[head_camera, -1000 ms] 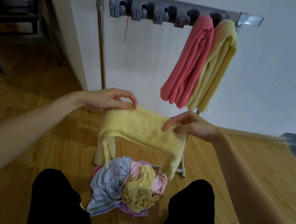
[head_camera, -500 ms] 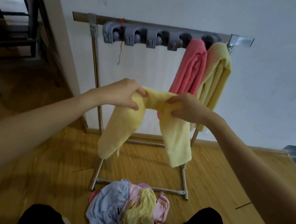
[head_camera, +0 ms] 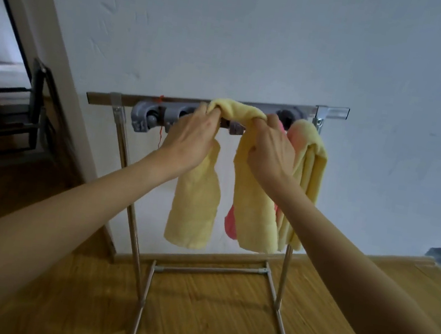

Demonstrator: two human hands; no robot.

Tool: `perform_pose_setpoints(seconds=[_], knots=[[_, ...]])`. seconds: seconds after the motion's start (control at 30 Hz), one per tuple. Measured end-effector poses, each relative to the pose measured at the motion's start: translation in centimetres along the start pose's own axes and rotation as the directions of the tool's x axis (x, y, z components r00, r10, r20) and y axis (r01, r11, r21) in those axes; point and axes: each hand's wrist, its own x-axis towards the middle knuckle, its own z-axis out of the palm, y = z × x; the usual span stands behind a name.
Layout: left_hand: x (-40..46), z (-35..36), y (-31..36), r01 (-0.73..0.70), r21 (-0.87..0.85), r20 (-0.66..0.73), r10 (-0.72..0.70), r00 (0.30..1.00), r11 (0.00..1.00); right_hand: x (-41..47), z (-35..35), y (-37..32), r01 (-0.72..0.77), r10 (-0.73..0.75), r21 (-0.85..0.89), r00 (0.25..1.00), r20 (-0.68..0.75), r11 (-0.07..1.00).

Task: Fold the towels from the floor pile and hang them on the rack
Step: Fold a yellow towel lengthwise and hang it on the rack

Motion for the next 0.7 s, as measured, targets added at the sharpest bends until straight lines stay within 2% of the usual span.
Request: perform_pose_setpoints(seconds=[0.13, 0.4, 0.5, 0.7], knots=[[2.0, 1.0, 0.2, 0.021, 0.021, -0.02, -0.021, 1.0, 1.0, 1.6, 2.6, 0.1, -0.06, 0.055, -0.047, 0.993, -0.1, 0.997], [3.2, 5.1, -0.1, 0.039, 0.005, 0.058, -0.04, 0.998, 0.999, 2.0, 6.8, 0.3, -0.109, 0.097, -0.082, 0.986, -0.136, 0.991], [2.7, 6.3, 0.1, 0.033, 0.033, 0.031, -0.034, 0.999, 0.999, 1.7, 8.0, 0.5, -0.094, 0.083, -0.112, 0.991, -0.101, 0.989], [1.6, 8.1, 0.6, -0.007, 0.038, 0.026, 0.006, 1.0, 0.999, 0.7, 10.4, 1.4, -0.097, 0.096, -0.015, 0.993, -0.064, 0.995]])
